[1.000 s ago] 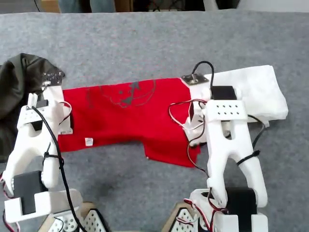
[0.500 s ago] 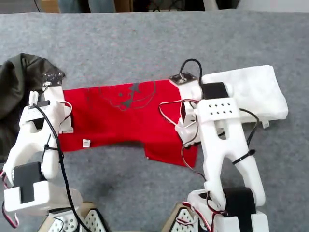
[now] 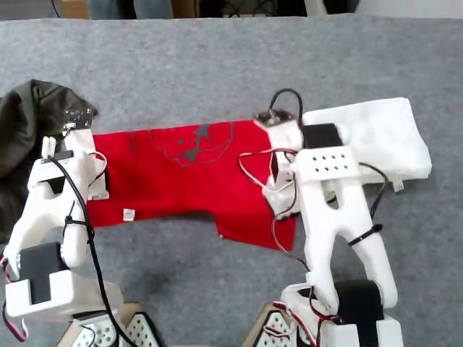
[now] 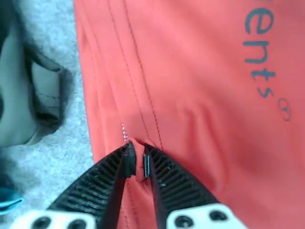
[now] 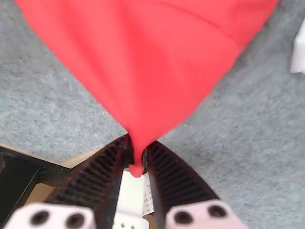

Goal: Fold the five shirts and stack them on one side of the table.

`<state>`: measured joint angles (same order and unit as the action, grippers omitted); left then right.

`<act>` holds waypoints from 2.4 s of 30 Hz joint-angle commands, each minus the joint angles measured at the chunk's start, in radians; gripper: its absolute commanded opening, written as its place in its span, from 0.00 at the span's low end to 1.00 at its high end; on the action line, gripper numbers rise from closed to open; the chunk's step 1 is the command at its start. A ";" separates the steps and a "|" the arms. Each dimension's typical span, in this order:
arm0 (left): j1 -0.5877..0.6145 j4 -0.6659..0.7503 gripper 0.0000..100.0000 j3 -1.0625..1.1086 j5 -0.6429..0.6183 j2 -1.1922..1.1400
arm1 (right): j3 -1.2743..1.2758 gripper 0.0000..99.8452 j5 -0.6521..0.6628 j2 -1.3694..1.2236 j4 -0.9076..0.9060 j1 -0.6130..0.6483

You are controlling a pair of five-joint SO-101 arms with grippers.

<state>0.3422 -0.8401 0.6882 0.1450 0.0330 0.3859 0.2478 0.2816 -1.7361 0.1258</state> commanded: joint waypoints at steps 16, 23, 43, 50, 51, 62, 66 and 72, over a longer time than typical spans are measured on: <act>0.015 -0.066 0.03 -0.025 0.101 -0.006 | 0.194 0.01 0.005 0.025 0.138 -0.041; 0.007 -0.166 0.03 -0.099 0.181 -0.017 | 0.311 0.02 0.006 0.024 0.219 -0.046; 0.101 -0.539 0.26 -0.340 0.229 -0.006 | 0.062 0.22 -0.003 0.025 0.169 -0.054; 0.189 -0.733 0.25 -0.590 0.420 -0.006 | -0.085 0.04 -0.003 0.024 0.198 -0.052; 0.185 -0.744 0.22 -0.622 0.405 -0.006 | -0.093 0.03 -0.003 0.024 0.227 -0.052; -0.136 -0.402 0.03 -0.697 -0.153 -0.187 | -0.202 0.01 -0.005 -0.248 0.638 -0.029; -0.082 -0.230 0.03 -0.730 -0.275 -0.359 | -0.329 0.01 -0.005 -0.443 0.713 -0.021; -0.002 -0.173 0.03 -0.817 -0.334 -0.572 | -0.513 0.01 -0.003 -0.773 0.825 -0.078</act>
<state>0.3115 -1.0365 -0.0591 -0.1711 -0.4933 -0.0115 0.2463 -0.3798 -0.9597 0.0844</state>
